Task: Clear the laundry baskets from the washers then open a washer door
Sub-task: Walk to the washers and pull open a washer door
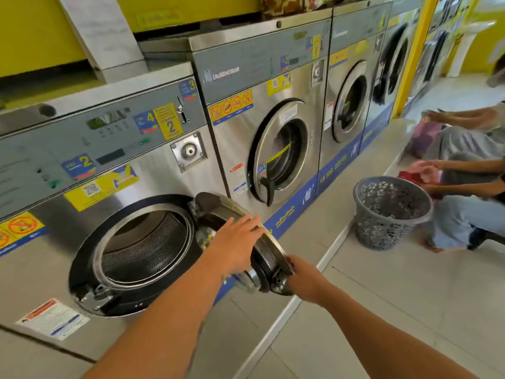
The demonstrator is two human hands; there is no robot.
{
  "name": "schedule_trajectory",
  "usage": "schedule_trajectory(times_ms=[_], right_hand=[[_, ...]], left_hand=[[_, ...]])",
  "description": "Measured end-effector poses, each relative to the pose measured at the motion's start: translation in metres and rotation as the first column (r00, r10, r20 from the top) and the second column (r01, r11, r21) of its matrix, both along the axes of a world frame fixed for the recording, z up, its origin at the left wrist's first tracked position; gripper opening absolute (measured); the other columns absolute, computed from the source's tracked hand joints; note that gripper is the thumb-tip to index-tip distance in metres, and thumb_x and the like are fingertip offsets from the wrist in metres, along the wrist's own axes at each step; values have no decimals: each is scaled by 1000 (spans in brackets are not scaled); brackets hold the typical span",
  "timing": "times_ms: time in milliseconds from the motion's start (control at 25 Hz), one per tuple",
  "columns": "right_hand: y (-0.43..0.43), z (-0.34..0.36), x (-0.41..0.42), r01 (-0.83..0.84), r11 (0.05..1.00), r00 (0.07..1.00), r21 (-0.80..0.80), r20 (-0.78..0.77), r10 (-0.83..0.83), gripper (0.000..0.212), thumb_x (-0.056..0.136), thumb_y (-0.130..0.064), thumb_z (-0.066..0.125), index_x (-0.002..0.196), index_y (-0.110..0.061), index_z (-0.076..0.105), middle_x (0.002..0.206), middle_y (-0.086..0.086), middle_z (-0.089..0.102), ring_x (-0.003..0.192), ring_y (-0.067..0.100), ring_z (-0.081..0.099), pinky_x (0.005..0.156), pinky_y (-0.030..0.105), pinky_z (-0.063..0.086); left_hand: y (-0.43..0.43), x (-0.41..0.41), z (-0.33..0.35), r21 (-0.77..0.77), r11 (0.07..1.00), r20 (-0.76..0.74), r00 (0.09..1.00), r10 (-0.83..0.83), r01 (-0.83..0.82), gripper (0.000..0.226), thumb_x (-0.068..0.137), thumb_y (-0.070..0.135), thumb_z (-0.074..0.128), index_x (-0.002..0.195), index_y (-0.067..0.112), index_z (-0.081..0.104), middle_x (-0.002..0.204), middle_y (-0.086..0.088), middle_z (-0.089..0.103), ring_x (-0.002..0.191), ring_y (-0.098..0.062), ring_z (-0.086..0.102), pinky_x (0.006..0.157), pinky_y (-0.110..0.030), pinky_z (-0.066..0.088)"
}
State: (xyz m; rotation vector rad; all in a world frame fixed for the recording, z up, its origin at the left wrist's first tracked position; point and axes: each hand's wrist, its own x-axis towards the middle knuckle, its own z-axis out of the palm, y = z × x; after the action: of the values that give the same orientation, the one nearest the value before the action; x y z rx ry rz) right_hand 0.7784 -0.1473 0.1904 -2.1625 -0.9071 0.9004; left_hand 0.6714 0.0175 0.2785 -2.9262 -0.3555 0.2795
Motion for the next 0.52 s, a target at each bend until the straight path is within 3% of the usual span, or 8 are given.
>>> schedule_trajectory(times_ms=[160, 240, 320, 520], right_hand=[[4, -1, 73, -31, 992, 1000, 125, -2, 31, 52, 76, -16, 51, 127, -20, 47, 126, 8, 55, 107, 27, 56, 94, 42, 47], [8, -5, 99, -80, 989, 997, 121, 29, 77, 68, 80, -12, 52, 145, -15, 30, 145, 7, 40, 123, 30, 50, 103, 44, 41], [14, -8, 119, -122, 989, 991, 88, 72, 116, 74, 85, -10, 53, 150, -7, 18, 153, 8, 30, 130, 34, 43, 105, 41, 38], [19, 7, 130, -151, 978, 972, 145, 203, 119, 57, 79, -14, 55, 134, -16, 40, 132, 6, 46, 117, 31, 50, 88, 38, 44]], left_hand=[[2, 72, -3, -49, 994, 19, 995, 99, -97, 81, 78, 15, 65, 149, 14, 26, 160, -7, 16, 147, -26, 14, 117, -48, 18], [4, 99, -6, -73, 985, 24, 987, 158, -156, 83, 76, 16, 68, 148, 14, 27, 160, -5, 16, 146, -26, 17, 116, -46, 20], [2, 114, -5, -119, 970, 32, 975, 218, -213, 84, 74, 16, 68, 148, 15, 27, 160, -3, 14, 145, -25, 20, 115, -44, 22], [-14, 100, -1, -347, 850, 189, 859, 476, -395, 75, 82, 10, 56, 151, 18, 27, 161, 1, 22, 145, -22, 24, 117, -39, 25]])
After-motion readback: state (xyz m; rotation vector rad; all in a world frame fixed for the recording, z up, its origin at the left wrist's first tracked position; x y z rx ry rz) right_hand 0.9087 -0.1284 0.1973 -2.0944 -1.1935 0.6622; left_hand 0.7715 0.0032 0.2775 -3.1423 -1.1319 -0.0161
